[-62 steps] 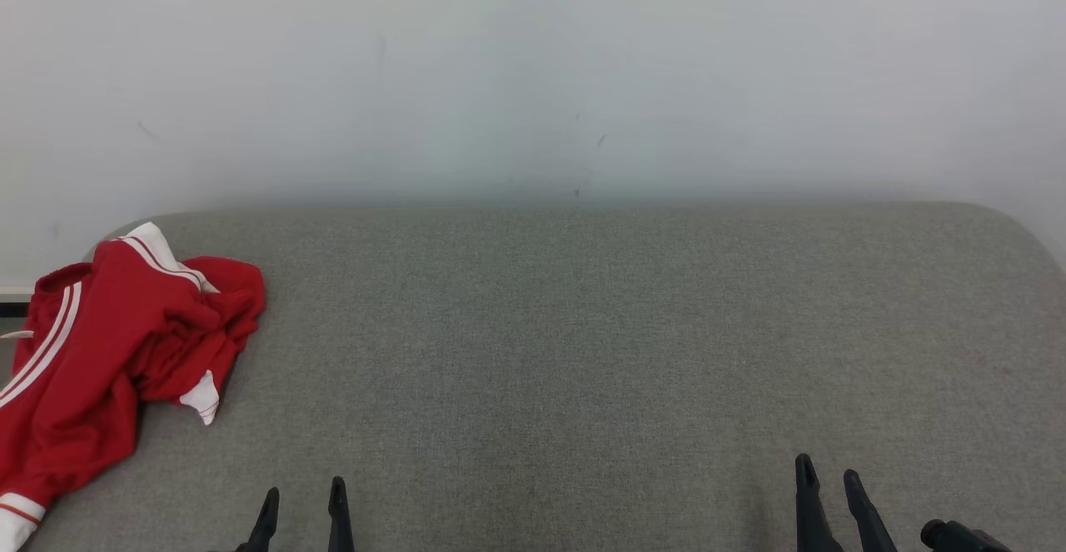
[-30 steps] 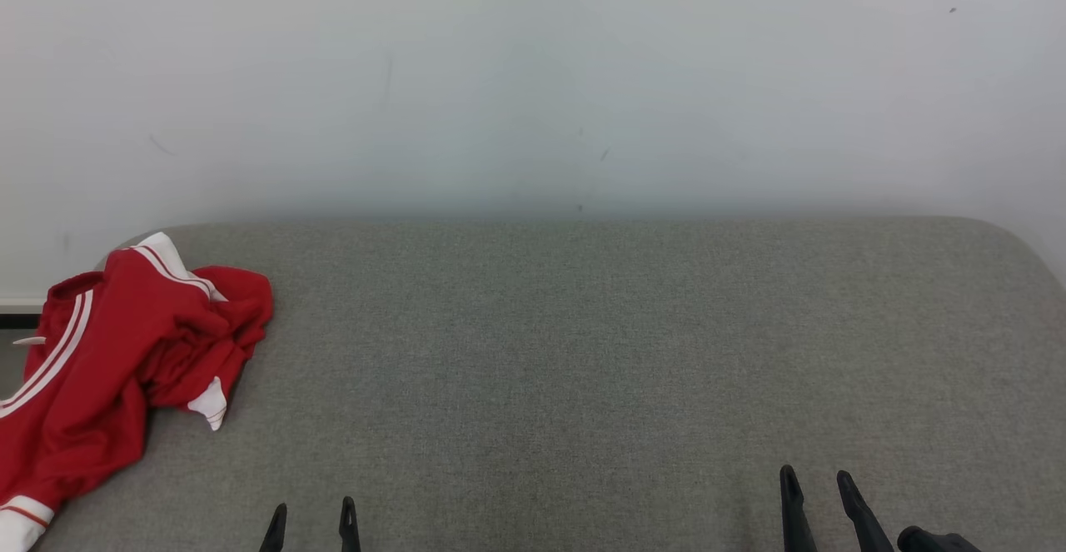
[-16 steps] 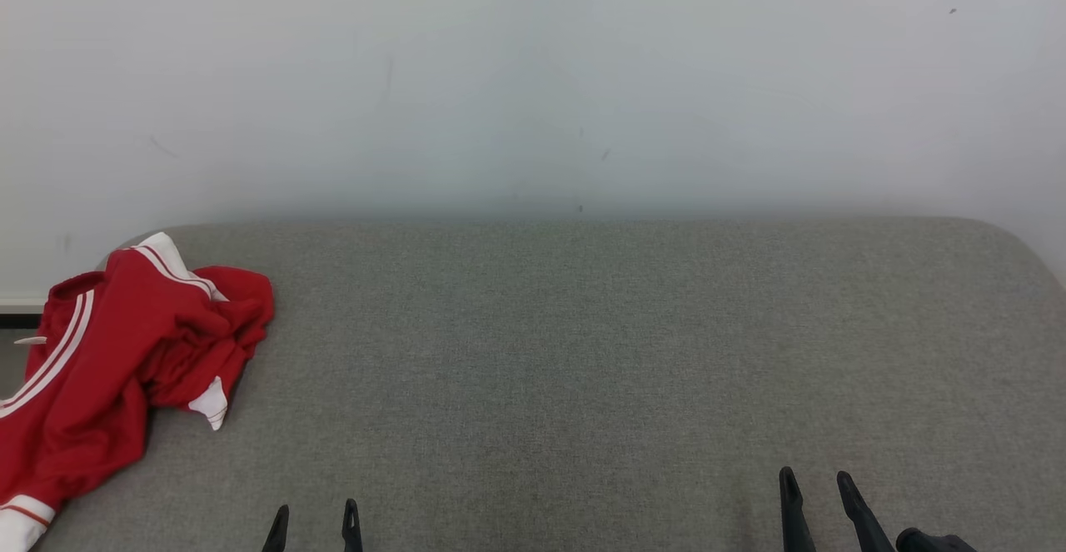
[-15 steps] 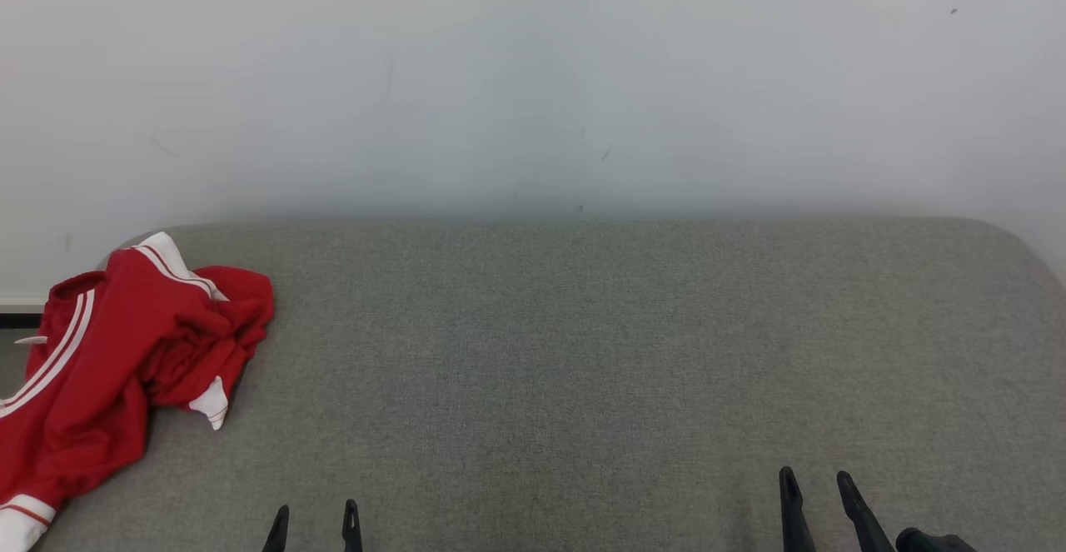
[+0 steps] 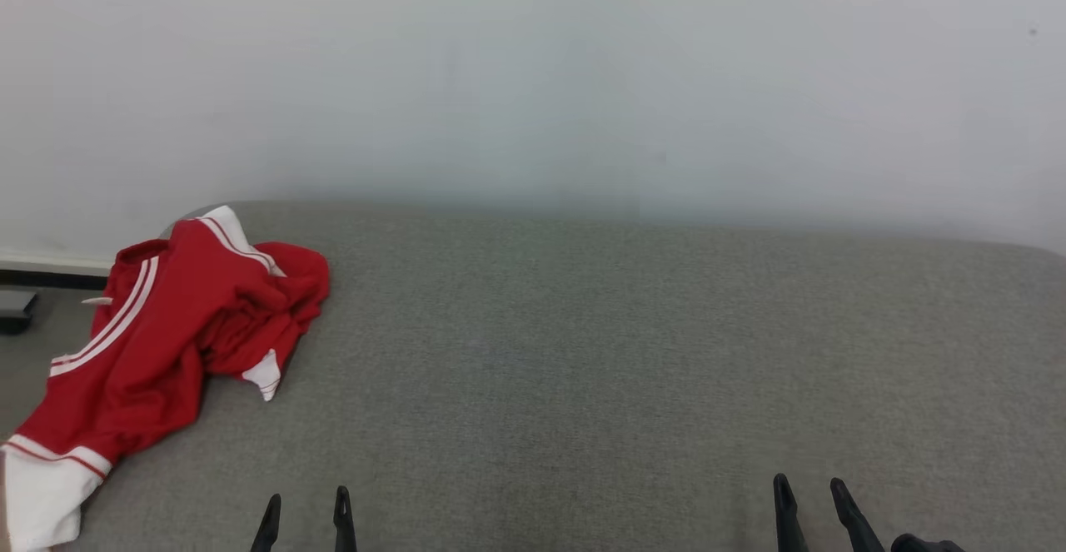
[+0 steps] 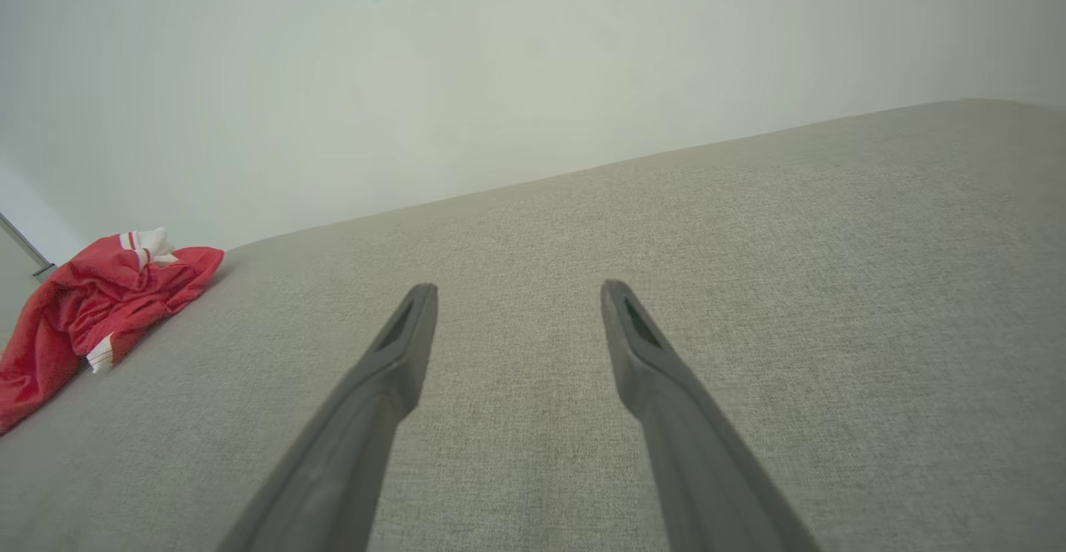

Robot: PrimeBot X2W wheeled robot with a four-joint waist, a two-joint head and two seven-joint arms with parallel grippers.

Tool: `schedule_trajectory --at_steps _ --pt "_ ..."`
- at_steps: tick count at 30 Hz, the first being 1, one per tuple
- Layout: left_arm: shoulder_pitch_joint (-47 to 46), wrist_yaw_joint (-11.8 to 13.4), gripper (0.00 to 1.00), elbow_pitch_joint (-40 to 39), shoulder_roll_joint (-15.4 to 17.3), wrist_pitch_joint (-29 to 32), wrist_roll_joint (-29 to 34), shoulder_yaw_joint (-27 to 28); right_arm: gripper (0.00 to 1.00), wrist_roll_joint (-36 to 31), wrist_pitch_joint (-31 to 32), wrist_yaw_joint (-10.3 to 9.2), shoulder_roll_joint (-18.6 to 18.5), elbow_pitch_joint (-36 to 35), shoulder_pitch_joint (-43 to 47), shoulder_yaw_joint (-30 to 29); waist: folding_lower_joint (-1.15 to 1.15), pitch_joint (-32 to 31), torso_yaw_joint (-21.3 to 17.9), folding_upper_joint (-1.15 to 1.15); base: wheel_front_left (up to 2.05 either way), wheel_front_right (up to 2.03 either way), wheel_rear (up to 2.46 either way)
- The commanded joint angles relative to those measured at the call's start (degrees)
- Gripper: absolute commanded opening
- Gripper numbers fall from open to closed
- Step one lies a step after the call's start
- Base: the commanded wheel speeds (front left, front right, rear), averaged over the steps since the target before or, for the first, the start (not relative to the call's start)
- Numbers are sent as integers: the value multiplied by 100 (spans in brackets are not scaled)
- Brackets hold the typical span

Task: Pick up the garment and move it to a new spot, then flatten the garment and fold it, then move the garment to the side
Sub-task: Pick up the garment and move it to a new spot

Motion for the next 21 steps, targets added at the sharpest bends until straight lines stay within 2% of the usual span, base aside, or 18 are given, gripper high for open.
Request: schedule_trajectory --at_steps 1,2,15,21 --pt "-36 -14 100 -22 6 -20 66 30 100 37 -18 21 -6 -10 34 37 0 23 416 0 0 0 0" --pt "-36 -14 100 -22 6 -20 66 30 100 37 -18 21 -6 -10 34 37 0 23 416 0 0 0 0" --pt "103 12 100 -17 110 -20 133 252 100 108 -101 21 -5 61 -74 222 0 29 1943 0 0 0 0" --pt "257 167 100 -219 119 -20 52 533 100 36 -56 21 -4 123 -387 601 0 207 2174 0 0 0 0"
